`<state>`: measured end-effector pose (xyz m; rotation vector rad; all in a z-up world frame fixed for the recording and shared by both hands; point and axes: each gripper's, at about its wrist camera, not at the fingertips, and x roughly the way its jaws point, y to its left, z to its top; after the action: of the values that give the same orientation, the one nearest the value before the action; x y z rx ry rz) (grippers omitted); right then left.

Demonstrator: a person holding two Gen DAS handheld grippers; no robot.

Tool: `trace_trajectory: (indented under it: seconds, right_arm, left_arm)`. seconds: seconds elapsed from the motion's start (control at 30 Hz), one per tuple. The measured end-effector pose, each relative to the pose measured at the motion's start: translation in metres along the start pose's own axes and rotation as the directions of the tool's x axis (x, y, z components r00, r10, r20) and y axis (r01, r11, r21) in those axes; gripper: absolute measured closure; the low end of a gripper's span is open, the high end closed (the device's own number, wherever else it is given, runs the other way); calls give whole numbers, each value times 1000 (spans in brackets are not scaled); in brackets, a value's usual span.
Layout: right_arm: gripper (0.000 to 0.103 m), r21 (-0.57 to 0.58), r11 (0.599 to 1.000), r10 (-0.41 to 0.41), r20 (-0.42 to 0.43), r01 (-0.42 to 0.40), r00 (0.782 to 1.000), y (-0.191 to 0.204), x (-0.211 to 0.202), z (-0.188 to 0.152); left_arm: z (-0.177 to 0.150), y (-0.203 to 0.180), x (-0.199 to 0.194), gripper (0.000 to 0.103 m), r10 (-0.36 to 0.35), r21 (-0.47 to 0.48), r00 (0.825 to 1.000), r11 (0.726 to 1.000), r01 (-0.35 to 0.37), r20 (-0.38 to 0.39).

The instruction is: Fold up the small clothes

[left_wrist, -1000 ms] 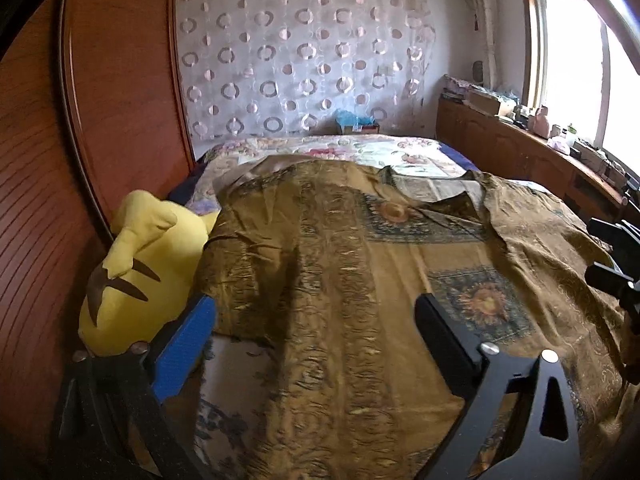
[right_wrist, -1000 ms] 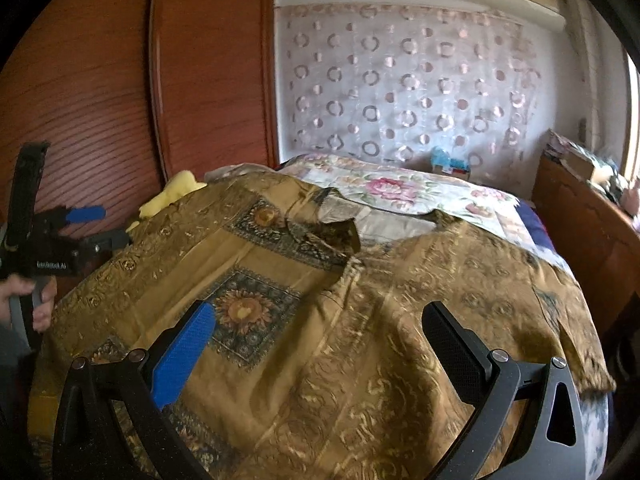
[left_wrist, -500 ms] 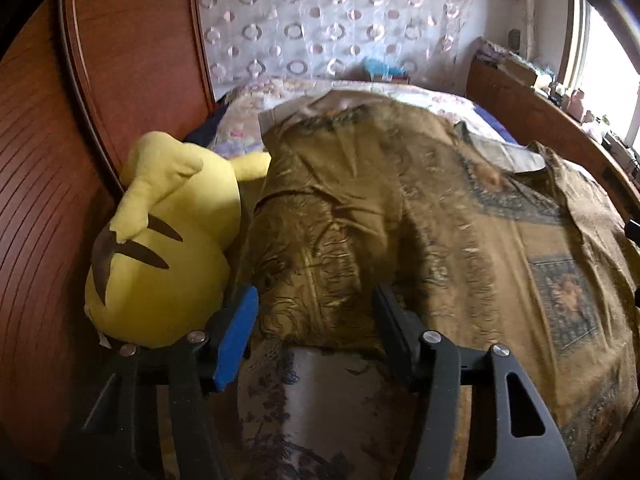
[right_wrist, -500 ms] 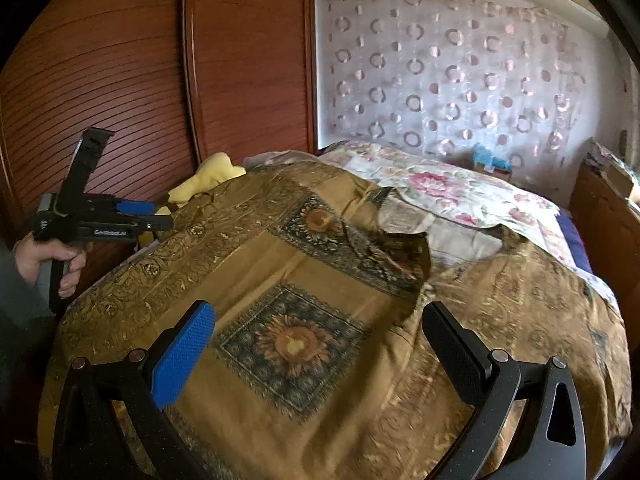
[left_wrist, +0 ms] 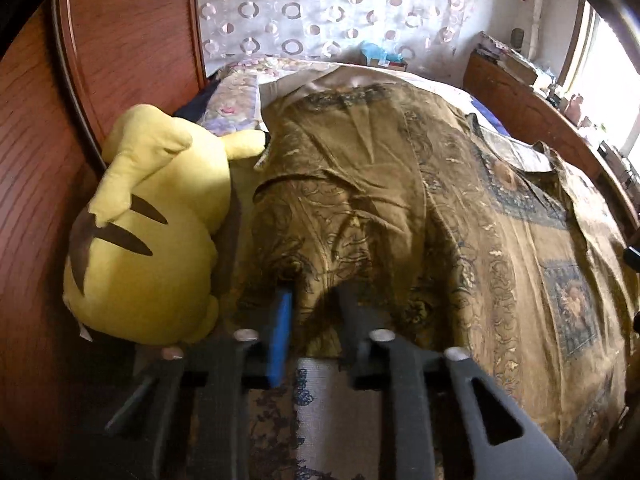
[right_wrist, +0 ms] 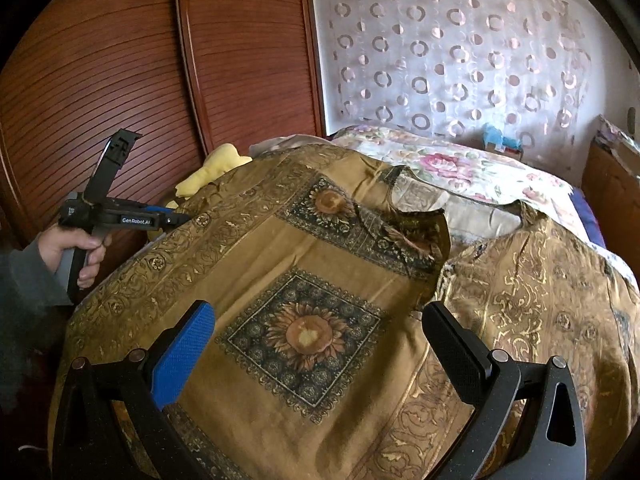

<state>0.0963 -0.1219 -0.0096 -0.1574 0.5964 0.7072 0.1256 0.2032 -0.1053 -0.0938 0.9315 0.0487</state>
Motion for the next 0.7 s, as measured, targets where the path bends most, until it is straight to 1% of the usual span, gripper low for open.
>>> trace_trajectory:
  seconds: [0.03,0.07,0.13,0.2,0.27,0.33,0.53,0.7]
  right_arm:
    - [0,2,1000,-1,-1,1,1000,1,0,1]
    - [0,3,1000,-4,0,4,1000,2,2,1]
    - [0,5,1000,-5,1,5,1000,2,2,2]
    - [0,9,1000,-6,4,6,1000,1,1,0]
    - [0,19,1000,-8,8,8,1000,-1,-3,-2]
    - [0,31,999,-10,12,10,1000,-4,-6,-4]
    - [0,61,998,-29,26,27,999,-14,-15,-6]
    - [0,87,995,-43,35,40,998,-23,-20,-8]
  left_arm:
    - [1,-1,-1,95,14,8,1000,1000,-14,7]
    - [1,-2,-4,97,24,16,1000,1000,-24,19]
    - [2,-2,-10,99,38,18,998,999,-39,43]
    - [5,-4,-21,99,59,19,995,998,-61,83]
    - [9,-9,-35,100,54,26,990,998,-58,131]
    - [12,-15,-43,100,50,37,987,998,-57,155]
    - [32,-47,-62,100,-10,94,975,996,-11,221]
    - [38,-87,-73,100,-92,167,968,985,53,233]
